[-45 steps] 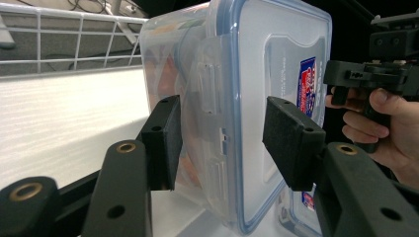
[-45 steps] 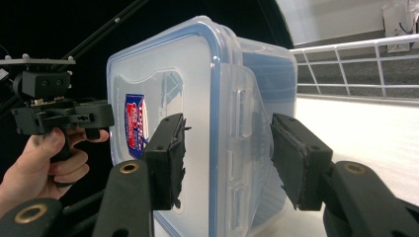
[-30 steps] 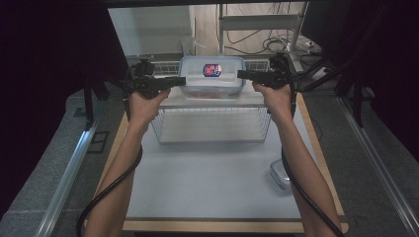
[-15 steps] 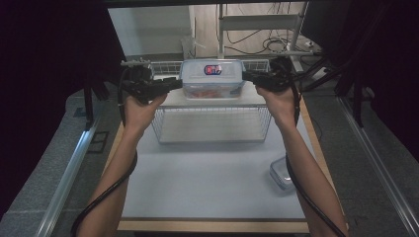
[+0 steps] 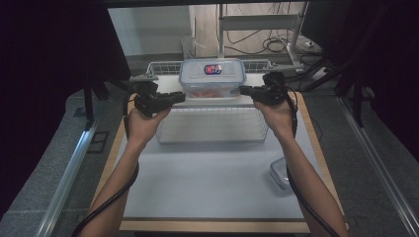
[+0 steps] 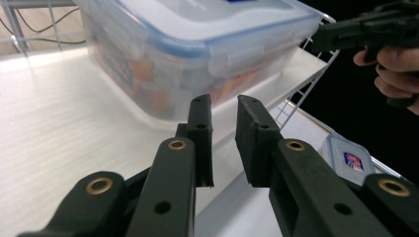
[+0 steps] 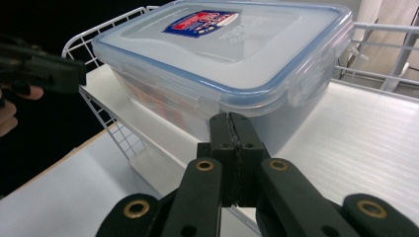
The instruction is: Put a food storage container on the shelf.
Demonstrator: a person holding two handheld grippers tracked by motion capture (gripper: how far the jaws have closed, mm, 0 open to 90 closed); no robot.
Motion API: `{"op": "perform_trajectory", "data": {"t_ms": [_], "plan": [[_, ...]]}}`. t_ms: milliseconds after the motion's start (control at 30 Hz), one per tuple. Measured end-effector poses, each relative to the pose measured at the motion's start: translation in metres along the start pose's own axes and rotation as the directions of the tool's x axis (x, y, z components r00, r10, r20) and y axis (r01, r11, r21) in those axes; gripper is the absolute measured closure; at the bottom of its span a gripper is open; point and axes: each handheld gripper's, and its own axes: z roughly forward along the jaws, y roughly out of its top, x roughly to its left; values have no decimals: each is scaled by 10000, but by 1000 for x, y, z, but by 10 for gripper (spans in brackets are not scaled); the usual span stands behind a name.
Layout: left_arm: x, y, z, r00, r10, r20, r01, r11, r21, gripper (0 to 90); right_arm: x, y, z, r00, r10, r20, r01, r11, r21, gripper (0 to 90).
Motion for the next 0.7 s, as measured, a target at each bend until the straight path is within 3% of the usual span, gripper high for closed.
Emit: {"op": "perform_trajectory", "data": {"t_ms": [300, 700], "plan": [[-1, -12, -5, 9999, 90, -57, -90, 10000, 15, 725, 2, -5, 4, 9999, 24, -140, -23, 10000, 86, 892], [-25, -42, -14, 9925, 1114, -511, -1102, 9936, 256, 509, 27, -35, -8, 9975, -544, -447, 553, 9983, 184, 632]]}}
